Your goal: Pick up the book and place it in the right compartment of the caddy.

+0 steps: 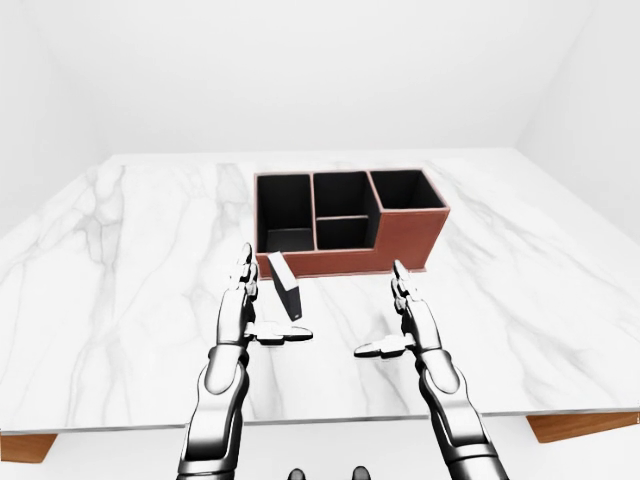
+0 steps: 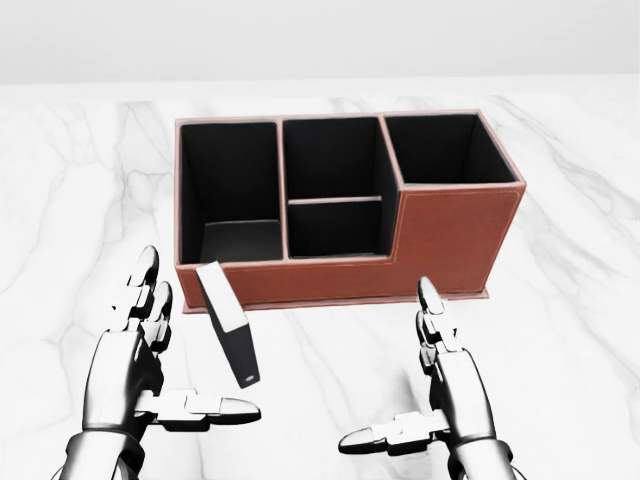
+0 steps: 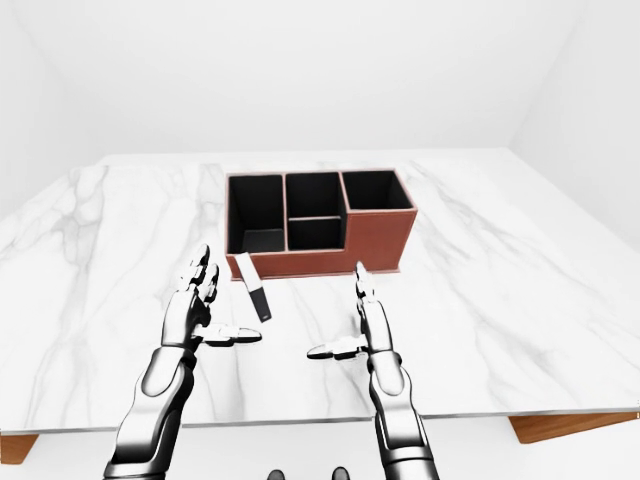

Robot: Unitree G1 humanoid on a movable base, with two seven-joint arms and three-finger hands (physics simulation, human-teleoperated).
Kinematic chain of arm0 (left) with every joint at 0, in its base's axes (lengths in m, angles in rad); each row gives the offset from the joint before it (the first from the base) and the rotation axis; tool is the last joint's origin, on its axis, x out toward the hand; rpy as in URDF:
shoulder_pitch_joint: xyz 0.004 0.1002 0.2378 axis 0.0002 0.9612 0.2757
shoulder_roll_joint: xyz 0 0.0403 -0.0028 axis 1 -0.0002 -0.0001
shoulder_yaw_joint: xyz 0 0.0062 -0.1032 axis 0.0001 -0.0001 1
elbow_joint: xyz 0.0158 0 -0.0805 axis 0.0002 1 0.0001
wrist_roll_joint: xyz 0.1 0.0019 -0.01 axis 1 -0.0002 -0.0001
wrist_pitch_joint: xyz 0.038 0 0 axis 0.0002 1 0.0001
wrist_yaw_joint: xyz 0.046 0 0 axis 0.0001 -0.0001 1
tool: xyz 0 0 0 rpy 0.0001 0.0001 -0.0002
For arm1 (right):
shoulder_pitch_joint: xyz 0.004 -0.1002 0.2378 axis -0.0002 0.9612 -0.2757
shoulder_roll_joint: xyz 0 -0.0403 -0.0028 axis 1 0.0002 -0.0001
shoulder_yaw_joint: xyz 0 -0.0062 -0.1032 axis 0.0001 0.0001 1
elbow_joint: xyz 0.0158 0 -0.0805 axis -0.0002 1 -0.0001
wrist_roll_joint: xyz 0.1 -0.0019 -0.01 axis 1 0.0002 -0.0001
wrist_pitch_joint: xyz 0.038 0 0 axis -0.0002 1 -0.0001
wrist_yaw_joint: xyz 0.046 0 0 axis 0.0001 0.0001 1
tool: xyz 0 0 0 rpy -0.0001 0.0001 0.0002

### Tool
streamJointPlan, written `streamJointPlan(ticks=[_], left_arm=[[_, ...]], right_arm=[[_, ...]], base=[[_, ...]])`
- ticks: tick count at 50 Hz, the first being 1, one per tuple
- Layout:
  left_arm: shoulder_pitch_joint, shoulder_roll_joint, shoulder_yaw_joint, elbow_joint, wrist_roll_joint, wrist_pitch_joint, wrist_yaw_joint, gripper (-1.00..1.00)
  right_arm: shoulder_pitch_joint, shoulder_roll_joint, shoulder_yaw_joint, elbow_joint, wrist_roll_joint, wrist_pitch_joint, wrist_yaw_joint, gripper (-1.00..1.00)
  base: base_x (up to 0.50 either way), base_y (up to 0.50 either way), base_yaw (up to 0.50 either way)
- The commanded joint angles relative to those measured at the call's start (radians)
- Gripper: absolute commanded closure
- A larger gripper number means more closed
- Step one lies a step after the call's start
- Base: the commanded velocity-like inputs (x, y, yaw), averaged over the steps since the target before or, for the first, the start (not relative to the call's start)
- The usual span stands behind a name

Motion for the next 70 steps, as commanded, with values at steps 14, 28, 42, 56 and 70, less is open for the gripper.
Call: streamJointPlan(ticks=[14,28,42,56,70], left_arm=[[0.004,-0.001,-0.003,-0.007,0.001,0.0,-0.001,-1.0],[0.003,-0.001,-0.003,-0.009,0.0,0.0,-0.001,-1.0],[0.028,0.012,-0.015,-0.158,0.05,0.0,0.007,-1.0],[0.014,0.006,-0.018,-0.801,0.168,0.0,-0.052,-1.0],[0.036,0.004,-0.001,-0.779,0.129,0.0,-0.057,-1.0]], right_arm=[[0.006,0.001,0.005,-0.004,-0.004,0.0,0.001,-1.0],[0.018,0.003,0.014,-0.024,-0.011,0.0,0.005,-1.0],[0.055,0.003,0.014,-0.177,-0.03,0.0,-0.017,-1.0],[0.128,0.006,0.009,-0.662,0.015,0.155,-0.04,-1.0],[0.13,0.005,0.001,-0.738,0.017,0.175,-0.03,-1.0]], base=[[0.45,0.0,0.0],[0.25,0.0,0.0],[0.0,0.0,0.0],[0.0,0.0,0.0],[0.0,0.0,0.0]])
